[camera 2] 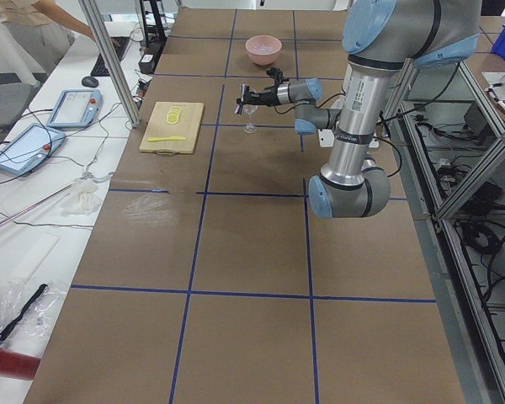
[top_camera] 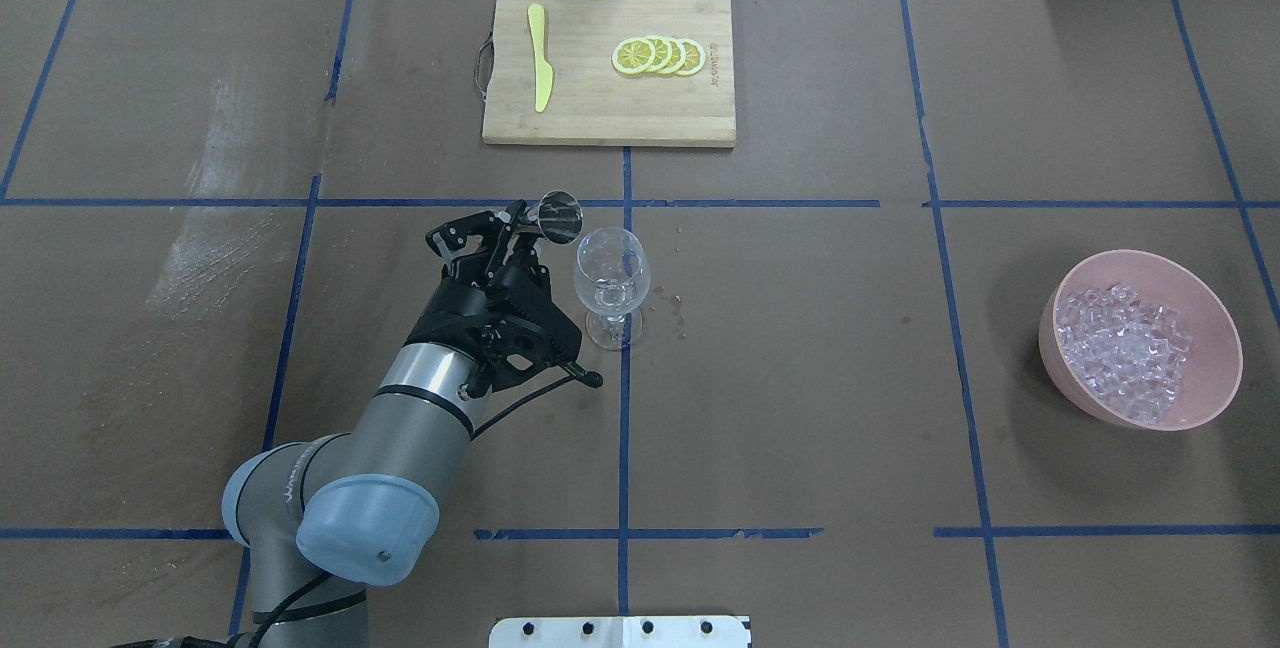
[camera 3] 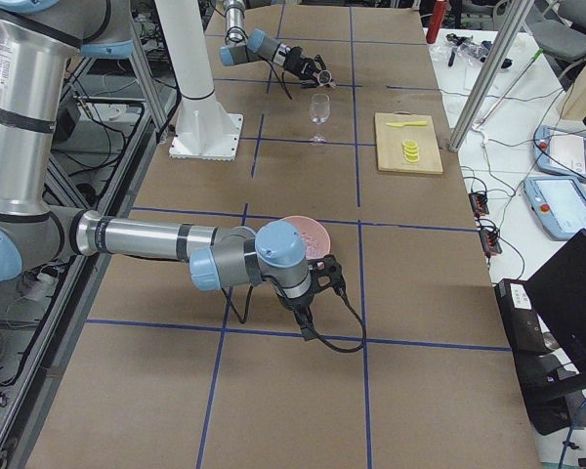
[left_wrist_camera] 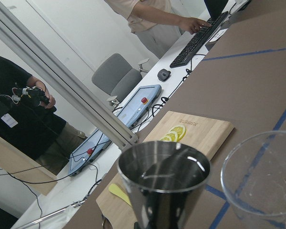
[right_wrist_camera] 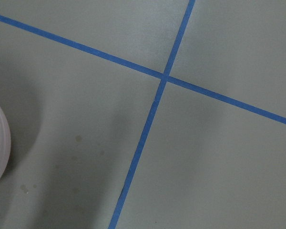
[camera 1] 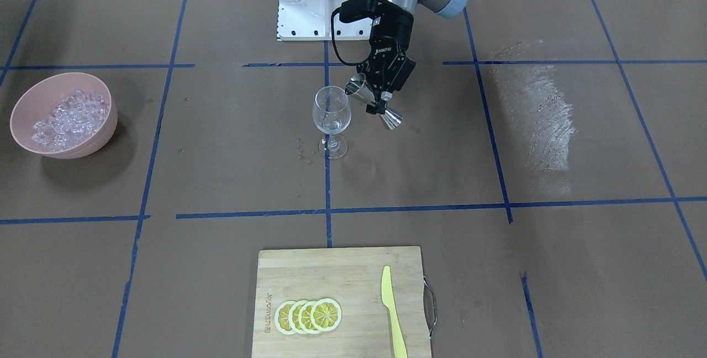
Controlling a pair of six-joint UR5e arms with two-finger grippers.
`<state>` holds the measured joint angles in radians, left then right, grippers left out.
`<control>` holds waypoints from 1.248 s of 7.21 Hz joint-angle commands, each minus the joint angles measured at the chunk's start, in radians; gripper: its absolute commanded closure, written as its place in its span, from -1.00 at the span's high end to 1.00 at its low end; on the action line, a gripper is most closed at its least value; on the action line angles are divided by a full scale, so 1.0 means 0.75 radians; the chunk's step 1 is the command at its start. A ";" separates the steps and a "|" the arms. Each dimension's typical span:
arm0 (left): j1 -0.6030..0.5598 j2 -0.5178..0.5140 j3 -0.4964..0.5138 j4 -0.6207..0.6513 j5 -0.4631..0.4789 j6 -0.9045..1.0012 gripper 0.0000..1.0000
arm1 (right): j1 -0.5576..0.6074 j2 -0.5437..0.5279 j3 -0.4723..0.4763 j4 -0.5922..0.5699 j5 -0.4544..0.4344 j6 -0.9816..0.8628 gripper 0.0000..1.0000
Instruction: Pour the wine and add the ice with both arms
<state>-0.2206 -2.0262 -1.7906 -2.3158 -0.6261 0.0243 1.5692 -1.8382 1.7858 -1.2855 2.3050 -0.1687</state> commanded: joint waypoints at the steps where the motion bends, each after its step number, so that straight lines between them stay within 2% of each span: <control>1: 0.004 -0.012 -0.001 0.001 0.092 0.263 -1.00 | 0.000 0.001 -0.004 0.000 0.001 0.000 1.00; 3: 0.008 -0.015 0.005 -0.001 0.109 0.370 -1.00 | 0.000 -0.005 -0.008 0.000 0.001 0.000 1.00; 5: 0.006 -0.023 0.001 -0.001 0.184 0.525 -1.00 | 0.000 -0.010 -0.009 0.000 0.003 0.000 1.00; 8: 0.010 -0.037 0.001 -0.003 0.205 0.683 -1.00 | 0.004 -0.014 -0.009 0.000 0.003 0.000 1.00; 9: 0.012 -0.067 0.009 -0.003 0.251 0.760 -1.00 | 0.004 -0.016 -0.009 0.000 0.003 0.000 1.00</control>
<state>-0.2133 -2.0575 -1.7887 -2.3173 -0.4670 0.5306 1.5712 -1.8483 1.7794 -1.2855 2.3071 -0.1687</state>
